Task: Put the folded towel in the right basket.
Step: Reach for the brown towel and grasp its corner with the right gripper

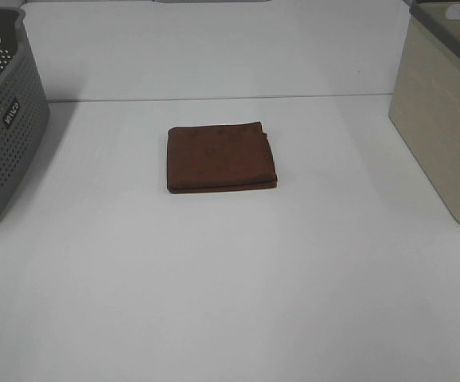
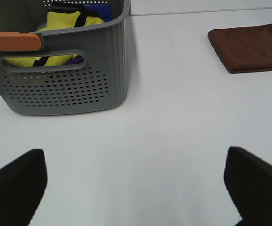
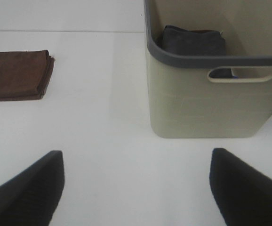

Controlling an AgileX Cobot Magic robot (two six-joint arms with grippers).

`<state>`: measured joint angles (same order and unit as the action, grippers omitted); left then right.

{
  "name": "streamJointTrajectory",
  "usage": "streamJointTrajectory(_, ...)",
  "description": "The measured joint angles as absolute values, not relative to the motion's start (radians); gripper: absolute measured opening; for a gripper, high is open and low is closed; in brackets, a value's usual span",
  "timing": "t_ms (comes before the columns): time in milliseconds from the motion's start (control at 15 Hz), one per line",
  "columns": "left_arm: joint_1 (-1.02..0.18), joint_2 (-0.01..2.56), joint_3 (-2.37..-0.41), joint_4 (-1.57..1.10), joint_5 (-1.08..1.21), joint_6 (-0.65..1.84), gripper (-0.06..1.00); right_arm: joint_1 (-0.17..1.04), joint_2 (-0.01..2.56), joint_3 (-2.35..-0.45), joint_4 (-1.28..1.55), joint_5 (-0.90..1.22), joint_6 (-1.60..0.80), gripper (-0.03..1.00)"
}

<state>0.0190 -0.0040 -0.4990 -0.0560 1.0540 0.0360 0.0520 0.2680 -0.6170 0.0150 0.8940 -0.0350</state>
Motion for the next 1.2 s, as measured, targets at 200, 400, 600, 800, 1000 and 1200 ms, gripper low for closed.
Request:
streamJointTrajectory(200,0.019,-0.004,-0.499,-0.056,1.054,0.036,0.97,0.052,0.525,-0.734,0.015,0.796,-0.035,0.80)
streamJointTrajectory(400,0.019,-0.004,-0.499,-0.056,1.054,0.036,0.97,0.052,0.852,-0.922,0.015,0.728,-0.035,0.80)
streamJointTrajectory(600,0.019,-0.004,-0.499,-0.056,1.054,0.036,0.97,0.052,1.067,-1.068,0.020,0.717,-0.035,0.80)
streamJointTrajectory(800,0.019,-0.004,-0.499,-0.056,1.054,0.036,0.97,0.052,1.316,-1.291,0.083,0.726,-0.070,0.80)
streamJointTrajectory(1000,0.019,-0.004,-0.499,-0.056,1.054,0.036,0.97,0.052,1.543,-1.519,0.248,0.779,-0.183,0.79)
streamJointTrajectory(1200,0.019,-0.004,-0.499,-0.056,1.054,0.036,0.97,0.084,1.761,-1.716,0.359,0.849,-0.244,0.77)
